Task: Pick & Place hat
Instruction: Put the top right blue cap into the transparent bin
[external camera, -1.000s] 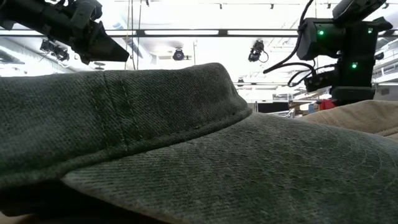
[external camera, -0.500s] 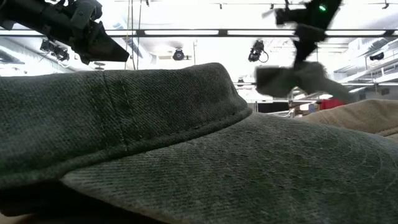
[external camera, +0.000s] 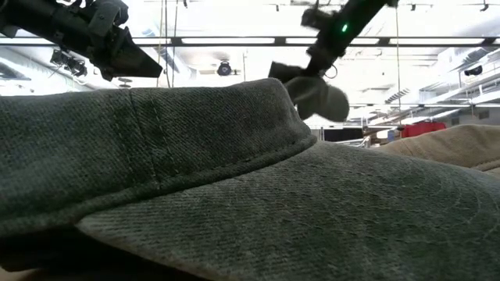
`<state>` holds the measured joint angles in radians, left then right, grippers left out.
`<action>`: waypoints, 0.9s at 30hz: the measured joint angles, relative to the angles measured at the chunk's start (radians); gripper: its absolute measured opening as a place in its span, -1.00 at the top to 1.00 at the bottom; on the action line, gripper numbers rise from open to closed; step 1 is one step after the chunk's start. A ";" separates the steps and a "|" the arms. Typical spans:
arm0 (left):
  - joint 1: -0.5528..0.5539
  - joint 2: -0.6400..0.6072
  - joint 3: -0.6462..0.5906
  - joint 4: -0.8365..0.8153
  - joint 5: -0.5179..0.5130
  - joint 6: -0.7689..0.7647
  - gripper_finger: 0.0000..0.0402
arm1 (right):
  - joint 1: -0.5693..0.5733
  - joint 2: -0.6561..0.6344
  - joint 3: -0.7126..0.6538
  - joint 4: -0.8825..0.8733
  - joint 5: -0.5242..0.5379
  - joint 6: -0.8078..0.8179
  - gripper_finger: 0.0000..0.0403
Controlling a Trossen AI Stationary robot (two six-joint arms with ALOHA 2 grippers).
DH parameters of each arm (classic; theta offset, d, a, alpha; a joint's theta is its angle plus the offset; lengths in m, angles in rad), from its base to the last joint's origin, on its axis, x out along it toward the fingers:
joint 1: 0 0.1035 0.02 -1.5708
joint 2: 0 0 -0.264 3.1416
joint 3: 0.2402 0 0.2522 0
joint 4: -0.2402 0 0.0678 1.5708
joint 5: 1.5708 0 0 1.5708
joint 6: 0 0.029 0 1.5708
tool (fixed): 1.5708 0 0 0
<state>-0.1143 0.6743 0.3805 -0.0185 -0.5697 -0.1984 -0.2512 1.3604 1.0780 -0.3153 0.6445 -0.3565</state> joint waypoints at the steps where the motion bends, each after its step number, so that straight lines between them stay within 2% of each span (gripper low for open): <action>1: 0.000 0.000 0.000 0.000 0.000 0.000 0.39 | -0.015 0.022 -0.008 0.012 -0.014 0.000 0.98; 8: 0.000 0.000 0.000 0.000 0.000 0.000 0.39 | -0.089 0.205 -0.020 0.047 -0.030 0.006 0.98; 13: 0.000 0.000 0.000 -0.001 0.000 0.001 0.39 | -0.101 0.295 -0.020 0.058 -0.018 -0.022 0.98; 22: 0.000 0.000 0.000 -0.001 0.000 0.001 0.39 | -0.101 0.301 -0.020 0.002 -0.020 -0.002 0.96; 27: 0.000 0.000 0.000 -0.001 0.000 0.001 0.39 | -0.102 0.302 -0.020 -0.027 -0.092 0.033 0.84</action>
<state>-0.1143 0.6743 0.3801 -0.0196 -0.5697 -0.1970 -0.3531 1.6619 1.0580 -0.3421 0.5523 -0.3237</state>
